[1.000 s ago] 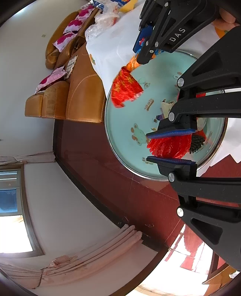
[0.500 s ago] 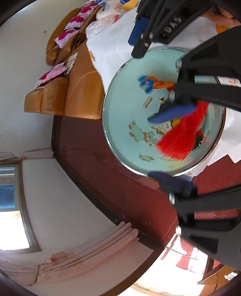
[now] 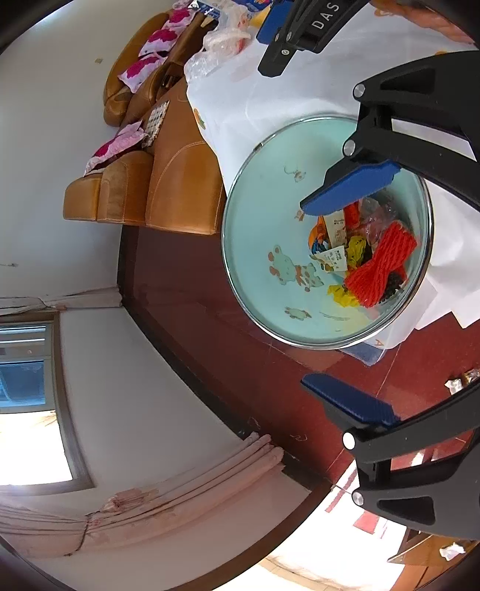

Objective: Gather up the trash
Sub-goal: 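Move both open tools back toward the clear plastic bag and yellow sponge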

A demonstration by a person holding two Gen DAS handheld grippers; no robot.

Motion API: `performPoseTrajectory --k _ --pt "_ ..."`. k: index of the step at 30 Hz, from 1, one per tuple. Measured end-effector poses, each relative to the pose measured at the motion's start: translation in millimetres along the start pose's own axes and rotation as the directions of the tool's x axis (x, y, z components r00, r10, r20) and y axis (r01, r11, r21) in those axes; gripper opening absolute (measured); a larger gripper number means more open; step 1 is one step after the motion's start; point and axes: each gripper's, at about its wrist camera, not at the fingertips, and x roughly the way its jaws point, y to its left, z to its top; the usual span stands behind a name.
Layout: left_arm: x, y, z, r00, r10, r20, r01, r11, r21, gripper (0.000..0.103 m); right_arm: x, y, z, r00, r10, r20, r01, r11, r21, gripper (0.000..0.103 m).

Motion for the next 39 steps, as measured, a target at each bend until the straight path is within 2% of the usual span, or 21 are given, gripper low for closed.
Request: performPoseTrajectory --k 10,13,25,39 --pt "-21.3 -24.6 -2.0 0.999 -0.023 0.029 0.022 0.999 0.031 0.095 -26.4 -36.8 -5.9 0.997 -0.059 0.043 0.056 0.997 0.058 0.056" --pt "-25.8 -37.9 -3.7 0.998 -0.049 0.027 0.048 0.998 0.051 0.096 -34.3 -54.3 -10.2 0.996 -0.077 0.048 0.073 0.994 0.083 0.063" --pt "-41.9 -89.8 -10.8 0.995 -0.092 0.03 0.087 0.986 0.144 0.097 -49.4 -116.2 -25.2 0.99 -0.131 0.055 0.12 0.976 0.179 0.073" --pt "-52.5 -152.6 -17.2 0.991 -0.135 0.015 0.128 0.961 0.246 0.097 -56.0 -182.8 -41.6 0.987 -0.157 0.038 0.141 0.951 0.276 0.073"
